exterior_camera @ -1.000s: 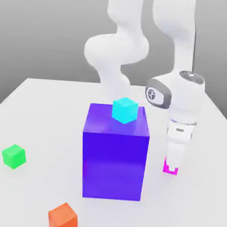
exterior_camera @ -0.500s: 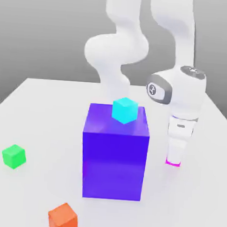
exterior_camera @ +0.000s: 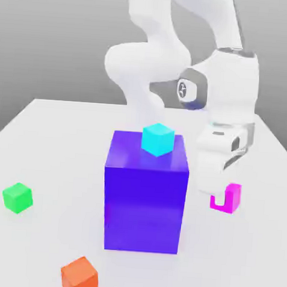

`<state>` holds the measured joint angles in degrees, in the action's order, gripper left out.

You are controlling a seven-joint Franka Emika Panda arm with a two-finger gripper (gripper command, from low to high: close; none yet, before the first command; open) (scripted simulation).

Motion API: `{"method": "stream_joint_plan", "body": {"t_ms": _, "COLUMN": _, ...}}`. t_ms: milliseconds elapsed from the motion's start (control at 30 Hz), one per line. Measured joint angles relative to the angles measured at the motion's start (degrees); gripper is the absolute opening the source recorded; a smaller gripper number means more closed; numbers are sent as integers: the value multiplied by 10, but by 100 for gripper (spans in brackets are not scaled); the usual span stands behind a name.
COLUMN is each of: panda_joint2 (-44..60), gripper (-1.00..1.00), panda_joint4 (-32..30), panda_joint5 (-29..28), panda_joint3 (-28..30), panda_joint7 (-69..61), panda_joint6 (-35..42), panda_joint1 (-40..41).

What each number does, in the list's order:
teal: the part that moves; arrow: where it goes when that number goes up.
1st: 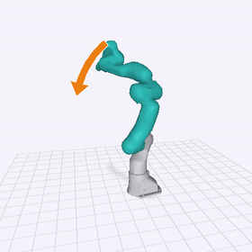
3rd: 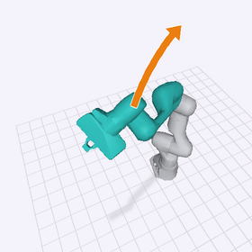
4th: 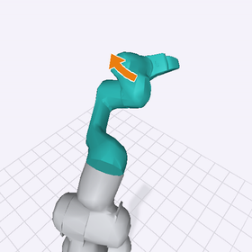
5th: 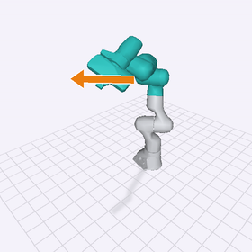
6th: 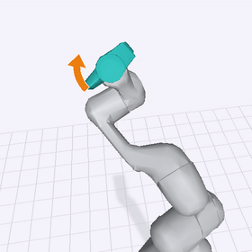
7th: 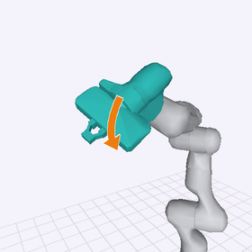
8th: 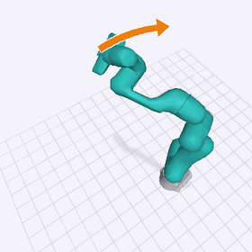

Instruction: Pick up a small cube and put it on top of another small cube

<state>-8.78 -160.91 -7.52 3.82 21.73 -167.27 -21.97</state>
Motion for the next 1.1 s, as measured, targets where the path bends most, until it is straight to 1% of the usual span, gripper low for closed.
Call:
{"method": "stream_joint_plan", "body": {"t_ms": 133, "panda_joint2": -9, "gripper": -100, "panda_joint4": 35, "panda_joint5": -21, "panda_joint3": 60, "panda_joint7": 1, "panda_joint6": 17, "panda_joint1": 79}}
{"method": "stream_joint_plan", "body": {"t_ms": 233, "panda_joint2": -11, "gripper": -100, "panda_joint4": 50, "panda_joint5": -25, "panda_joint3": 105, "panda_joint7": -10, "panda_joint6": 32, "panda_joint1": 126}}
{"method": "stream_joint_plan", "body": {"t_ms": 500, "panda_joint2": -10, "gripper": -100, "panda_joint4": 79, "panda_joint5": -30, "panda_joint3": 221, "panda_joint7": -47, "panda_joint6": 74, "panda_joint1": 239}}
{"method": "stream_joint_plan", "body": {"t_ms": 767, "panda_joint2": 1, "gripper": -100, "panda_joint4": 96, "panda_joint5": -27, "panda_joint3": 324, "panda_joint7": -90, "panda_joint6": 113, "panda_joint1": 335}}
{"method": "stream_joint_plan", "body": {"t_ms": 900, "panda_joint2": 18, "gripper": -100, "panda_joint4": 80, "panda_joint5": -11, "panda_joint3": 351, "panda_joint7": -122, "panda_joint6": 131, "panda_joint1": 348}}
{"method": "stream_joint_plan", "body": {"t_ms": 1033, "panda_joint2": 37, "gripper": -100, "panda_joint4": 55, "panda_joint5": 8, "panda_joint3": 361, "panda_joint7": -156, "panda_joint6": 146, "panda_joint1": 346}}
{"method": "stream_joint_plan", "body": {"t_ms": 1100, "panda_joint2": 49, "gripper": -100, "panda_joint4": 53, "panda_joint5": 24, "panda_joint3": 363, "panda_joint7": -170, "panda_joint6": 143, "panda_joint1": 342}}
